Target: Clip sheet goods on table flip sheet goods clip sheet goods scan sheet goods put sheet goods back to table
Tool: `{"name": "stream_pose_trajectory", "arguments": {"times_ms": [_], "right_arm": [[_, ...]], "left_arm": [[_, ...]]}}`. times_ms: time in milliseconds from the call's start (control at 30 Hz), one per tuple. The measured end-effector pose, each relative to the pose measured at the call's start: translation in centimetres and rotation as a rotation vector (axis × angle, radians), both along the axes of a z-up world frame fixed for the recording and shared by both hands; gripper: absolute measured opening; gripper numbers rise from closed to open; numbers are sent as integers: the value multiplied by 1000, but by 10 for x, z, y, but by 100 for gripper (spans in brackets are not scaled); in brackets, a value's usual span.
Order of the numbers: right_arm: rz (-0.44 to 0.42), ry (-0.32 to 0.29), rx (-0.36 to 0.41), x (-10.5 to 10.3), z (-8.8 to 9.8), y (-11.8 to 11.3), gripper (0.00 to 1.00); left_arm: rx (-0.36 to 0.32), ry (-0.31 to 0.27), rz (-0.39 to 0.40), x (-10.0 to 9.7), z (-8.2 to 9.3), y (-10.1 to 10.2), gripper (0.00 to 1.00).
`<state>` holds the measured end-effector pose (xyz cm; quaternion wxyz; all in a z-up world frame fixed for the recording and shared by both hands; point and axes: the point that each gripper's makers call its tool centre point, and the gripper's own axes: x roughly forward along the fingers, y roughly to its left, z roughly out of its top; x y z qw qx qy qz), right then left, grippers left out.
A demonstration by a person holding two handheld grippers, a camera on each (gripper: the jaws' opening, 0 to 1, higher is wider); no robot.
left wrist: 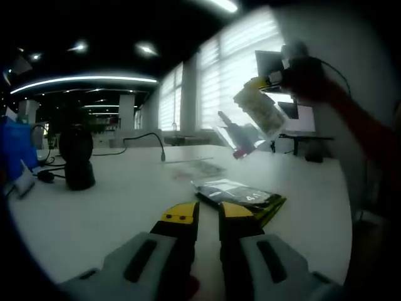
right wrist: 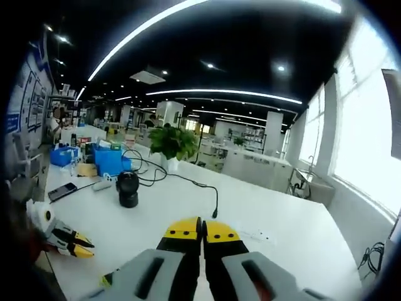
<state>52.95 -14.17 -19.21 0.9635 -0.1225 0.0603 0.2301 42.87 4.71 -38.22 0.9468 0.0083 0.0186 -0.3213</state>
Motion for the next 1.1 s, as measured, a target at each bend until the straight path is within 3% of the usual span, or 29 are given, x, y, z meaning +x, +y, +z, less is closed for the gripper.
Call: {"name": "stream_pose_trajectory", "arguments": {"times_ms": [467,767,1100], "right_arm": [[38,1,16,33,-5,47,0],[-5,-31,28,64,-7,59,0],[-46,-43,38,82,-12,77,0]], "left_arm": [[-4,3,9,2,-1,1,6],[8,0,9,1,-2,1,6],[10,-3,9,1,-1,1,6]]}}
